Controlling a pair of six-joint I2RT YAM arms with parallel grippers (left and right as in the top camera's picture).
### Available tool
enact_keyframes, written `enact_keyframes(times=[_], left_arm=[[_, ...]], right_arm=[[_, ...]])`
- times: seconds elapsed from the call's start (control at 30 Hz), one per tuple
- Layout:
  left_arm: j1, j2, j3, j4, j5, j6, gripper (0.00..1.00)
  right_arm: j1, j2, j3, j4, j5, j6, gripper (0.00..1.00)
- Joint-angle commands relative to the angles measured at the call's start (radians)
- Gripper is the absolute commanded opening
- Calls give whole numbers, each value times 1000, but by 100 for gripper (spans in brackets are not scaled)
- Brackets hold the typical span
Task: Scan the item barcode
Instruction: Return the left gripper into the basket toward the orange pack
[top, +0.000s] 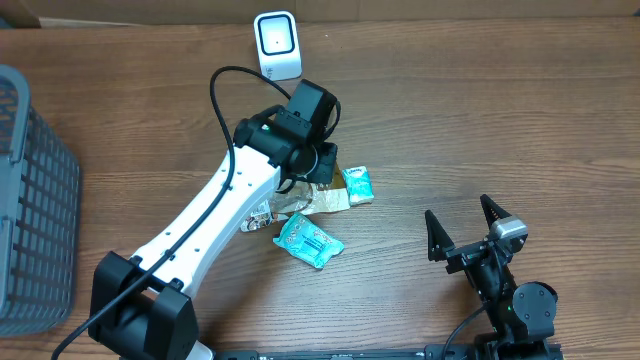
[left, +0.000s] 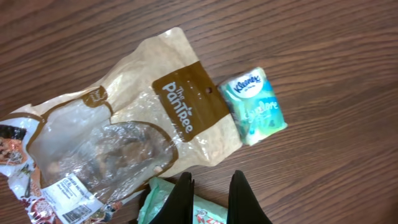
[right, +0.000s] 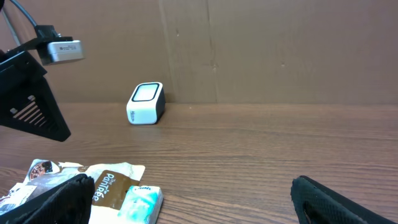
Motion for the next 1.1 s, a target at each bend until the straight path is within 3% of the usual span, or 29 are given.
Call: enact_keyframes(times=[0.0, 0.3, 0.33, 0.43, 0.5, 0.77, 0.9, 1.07], left_arm=[[34, -6, 49, -32, -21, -14, 4], [205, -39, 418, -304, -25, -8, 8], [235, -43, 473, -340, -25, 1, 11], [315, -48, 610, -412, -29, 53, 36], [374, -51, 698, -451, -54, 77, 45], [688, -51, 959, -570, -65, 76, 58], [852, -51, 975, -604, -64, 75, 70], [1061, -48, 975, -663, -30, 47, 73]], right_arm=[[-4, -8, -11, 3, 9, 2, 100], [-4, -8, -11, 3, 9, 2, 100], [-4, -8, -11, 3, 9, 2, 100], [-4, -8, -11, 3, 9, 2, 100], [-4, -8, -11, 3, 9, 2, 100], [-4, -8, -11, 3, 9, 2, 100], [-4, -8, -11, 3, 9, 2, 100], [-4, -8, -11, 3, 9, 2, 100]])
